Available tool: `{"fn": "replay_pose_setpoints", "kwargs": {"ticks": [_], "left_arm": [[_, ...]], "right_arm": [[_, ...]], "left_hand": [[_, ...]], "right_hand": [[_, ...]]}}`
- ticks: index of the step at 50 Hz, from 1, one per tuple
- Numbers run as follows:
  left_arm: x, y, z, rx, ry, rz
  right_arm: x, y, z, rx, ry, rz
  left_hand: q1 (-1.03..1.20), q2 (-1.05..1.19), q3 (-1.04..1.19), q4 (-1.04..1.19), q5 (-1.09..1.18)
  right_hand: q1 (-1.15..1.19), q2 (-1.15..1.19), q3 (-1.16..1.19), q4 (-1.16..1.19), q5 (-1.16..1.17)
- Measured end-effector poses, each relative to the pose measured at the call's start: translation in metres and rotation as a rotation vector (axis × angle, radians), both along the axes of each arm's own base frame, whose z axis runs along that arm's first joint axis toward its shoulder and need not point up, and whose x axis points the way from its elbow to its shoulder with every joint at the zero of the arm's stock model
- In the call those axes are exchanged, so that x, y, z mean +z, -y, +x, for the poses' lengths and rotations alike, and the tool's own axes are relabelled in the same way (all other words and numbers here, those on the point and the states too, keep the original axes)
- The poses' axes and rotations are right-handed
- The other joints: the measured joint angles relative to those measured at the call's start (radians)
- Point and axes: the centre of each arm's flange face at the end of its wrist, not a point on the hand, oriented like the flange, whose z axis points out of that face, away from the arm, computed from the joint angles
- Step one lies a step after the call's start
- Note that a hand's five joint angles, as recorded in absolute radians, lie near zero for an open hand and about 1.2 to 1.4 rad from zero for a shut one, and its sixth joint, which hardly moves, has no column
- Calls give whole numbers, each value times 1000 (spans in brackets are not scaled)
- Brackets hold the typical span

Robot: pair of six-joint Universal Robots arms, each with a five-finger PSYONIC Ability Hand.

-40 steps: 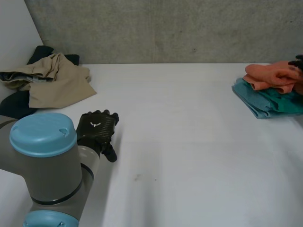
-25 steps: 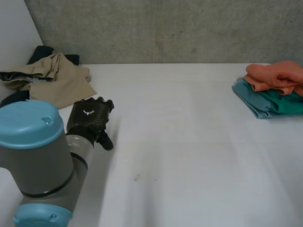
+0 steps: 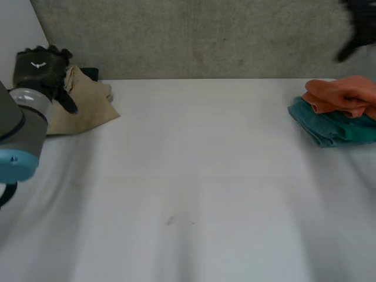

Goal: Fold the laundry.

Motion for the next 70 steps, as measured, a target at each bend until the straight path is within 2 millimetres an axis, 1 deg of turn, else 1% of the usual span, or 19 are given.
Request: {"fn": "replay_pose_setpoints", "kwargs": {"ticks": [2,4,5,9,17,20,21,23,25,26,38,41,46,47,50,51,55,63,70], "left_arm": [[-3,16,7,22,28,-19],[-3,16,7,22,28,-19],[-13,45,20,65,81,-51],[-32,84,39,130,176,-75],[-73,131,72,222,350,-59],[-91,146,81,247,421,-48],[-94,148,81,249,429,-47],[-103,153,82,252,460,-41],[-104,153,82,252,465,-40],[-108,154,79,247,477,-39],[-102,119,18,110,445,-11],[-78,73,-21,-4,347,1],[-53,38,-47,-80,231,-32],[-49,37,-49,-83,210,-49],[-50,48,-42,-57,216,-76],[-53,57,-36,-35,237,-86],[-70,93,-3,64,369,-94],[-104,143,56,200,536,-70],[-124,167,83,242,548,-73]], "right_arm": [[-9,-17,25,107,42,50],[-9,-17,25,107,42,50],[-38,-58,69,327,72,176],[-84,-109,102,531,34,335],[-145,-162,106,633,-70,515],[-166,-176,98,629,-139,555],[-168,-177,96,628,-148,557],[-174,-183,92,623,-187,556],[-174,-183,91,622,-193,554],[-174,-187,88,618,-220,537],[-152,-181,73,566,-218,451],[-146,-176,67,542,-206,428],[-145,-172,63,525,-199,421],[-145,-171,62,519,-198,422],[-146,-170,60,514,-197,426],[-147,-170,60,513,-197,428],[-149,-171,59,514,-197,436],[-149,-170,59,518,-198,433],[-149,-170,60,518,-198,431]], "left_hand": [[0,0,0,0,0],[0,0,0,0,0],[0,0,0,0,0],[0,0,0,0,0],[2,4,1,1,1],[229,226,195,206,196],[229,226,195,206,196],[763,724,703,695,674],[763,724,703,695,674],[942,959,937,956,918],[943,985,967,986,922],[943,985,967,986,922],[934,985,965,984,920],[706,756,759,776,719],[407,498,508,519,465],[150,230,231,234,203],[5,25,15,17,4],[-2,5,2,2,-2],[1,9,4,5,-1]], "right_hand": [[0,0,0,0,0],[0,0,0,0,0],[0,0,0,0,0],[0,0,-2,0,0],[0,0,-2,0,-2],[0,0,-2,0,-2],[0,0,-2,0,-2],[0,0,-2,0,-2],[0,0,-2,0,-2],[0,0,-2,0,-2],[0,0,-2,0,-2],[0,0,-2,0,-2],[0,0,-2,0,-2],[0,0,-2,0,-2],[0,0,-2,0,-2],[0,0,-2,0,-2],[0,0,-2,0,-2],[0,0,-2,0,-2],[0,0,-2,0,-2]]}}
